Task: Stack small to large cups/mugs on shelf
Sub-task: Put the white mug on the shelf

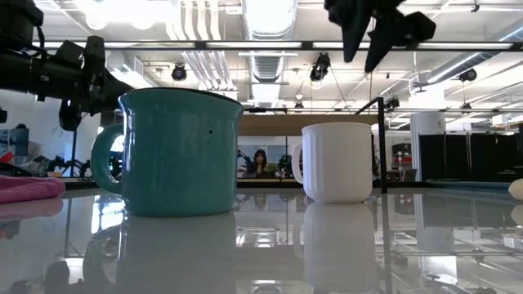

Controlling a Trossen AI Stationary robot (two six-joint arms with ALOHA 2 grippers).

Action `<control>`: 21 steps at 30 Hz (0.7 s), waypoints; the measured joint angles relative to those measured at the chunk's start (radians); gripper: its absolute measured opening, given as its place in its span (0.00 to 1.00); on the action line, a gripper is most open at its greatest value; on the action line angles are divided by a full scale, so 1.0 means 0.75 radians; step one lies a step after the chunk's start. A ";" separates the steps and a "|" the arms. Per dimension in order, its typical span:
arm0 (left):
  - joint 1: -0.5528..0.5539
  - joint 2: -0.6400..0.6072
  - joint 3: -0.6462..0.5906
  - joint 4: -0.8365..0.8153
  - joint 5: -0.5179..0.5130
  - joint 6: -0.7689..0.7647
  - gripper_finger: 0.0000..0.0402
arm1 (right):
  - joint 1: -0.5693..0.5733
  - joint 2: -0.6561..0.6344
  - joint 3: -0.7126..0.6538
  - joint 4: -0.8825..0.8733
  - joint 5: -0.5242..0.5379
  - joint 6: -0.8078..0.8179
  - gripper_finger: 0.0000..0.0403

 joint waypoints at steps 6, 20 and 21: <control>0.000 0.000 0.000 0.000 0.000 0.000 0.23 | -0.003 0.013 -0.178 0.067 0.000 0.077 0.41; 0.000 -0.001 0.000 0.000 0.000 0.000 0.23 | -0.004 0.007 -0.356 0.326 0.017 0.109 0.40; 0.000 -0.001 0.000 0.000 0.000 0.000 0.23 | -0.004 0.010 -0.359 0.326 0.028 0.107 0.40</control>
